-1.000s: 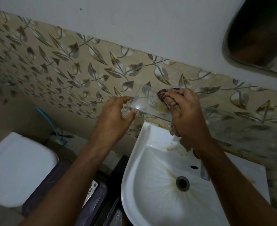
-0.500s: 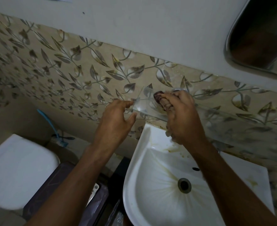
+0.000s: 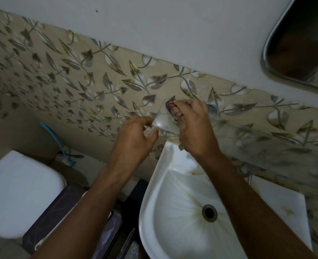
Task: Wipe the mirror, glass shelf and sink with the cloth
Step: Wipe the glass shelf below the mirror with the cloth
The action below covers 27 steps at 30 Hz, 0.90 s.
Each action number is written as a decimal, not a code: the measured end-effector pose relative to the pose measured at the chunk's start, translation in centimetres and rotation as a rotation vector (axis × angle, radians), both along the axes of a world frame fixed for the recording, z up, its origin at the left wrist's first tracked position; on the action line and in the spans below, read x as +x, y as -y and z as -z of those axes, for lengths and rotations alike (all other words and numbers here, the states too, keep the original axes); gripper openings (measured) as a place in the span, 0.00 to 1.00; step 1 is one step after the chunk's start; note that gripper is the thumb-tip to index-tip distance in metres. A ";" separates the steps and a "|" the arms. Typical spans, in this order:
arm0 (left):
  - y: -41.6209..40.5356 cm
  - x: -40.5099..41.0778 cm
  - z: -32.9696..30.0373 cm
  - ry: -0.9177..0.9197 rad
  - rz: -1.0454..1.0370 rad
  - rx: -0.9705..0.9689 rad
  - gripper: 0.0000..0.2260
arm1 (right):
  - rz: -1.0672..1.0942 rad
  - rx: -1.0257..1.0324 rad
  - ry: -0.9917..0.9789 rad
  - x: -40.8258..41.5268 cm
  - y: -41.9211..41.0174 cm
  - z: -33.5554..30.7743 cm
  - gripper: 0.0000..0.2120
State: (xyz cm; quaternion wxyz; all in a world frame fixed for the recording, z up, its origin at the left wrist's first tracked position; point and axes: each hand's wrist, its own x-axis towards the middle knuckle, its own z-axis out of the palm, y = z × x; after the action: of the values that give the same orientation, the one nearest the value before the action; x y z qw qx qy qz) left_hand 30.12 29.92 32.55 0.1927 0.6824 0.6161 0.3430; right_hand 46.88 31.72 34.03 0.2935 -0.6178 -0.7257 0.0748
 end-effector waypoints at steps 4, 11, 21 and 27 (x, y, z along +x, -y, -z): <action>-0.3 -0.4 0.0 -0.015 -0.008 -0.004 0.17 | -0.061 0.027 -0.106 2.0 1.0 0.2 0.22; -0.6 -1.0 0.0 -0.029 -0.035 0.003 0.16 | -0.035 0.042 0.014 2.6 1.5 1.4 0.22; -0.3 -0.5 -0.3 -0.084 -0.007 0.019 0.13 | -0.225 -0.068 -0.098 1.0 0.3 0.0 0.22; -0.3 -0.3 -0.3 -0.087 -0.012 0.012 0.13 | -0.294 -0.033 -0.142 2.8 -0.9 -1.0 0.23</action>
State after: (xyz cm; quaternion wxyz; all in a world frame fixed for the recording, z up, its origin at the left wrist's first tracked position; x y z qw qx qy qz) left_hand 29.77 30.22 32.82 0.1598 0.6942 0.6258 0.3178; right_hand 49.66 32.63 34.99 0.3195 -0.5028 -0.7845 0.1723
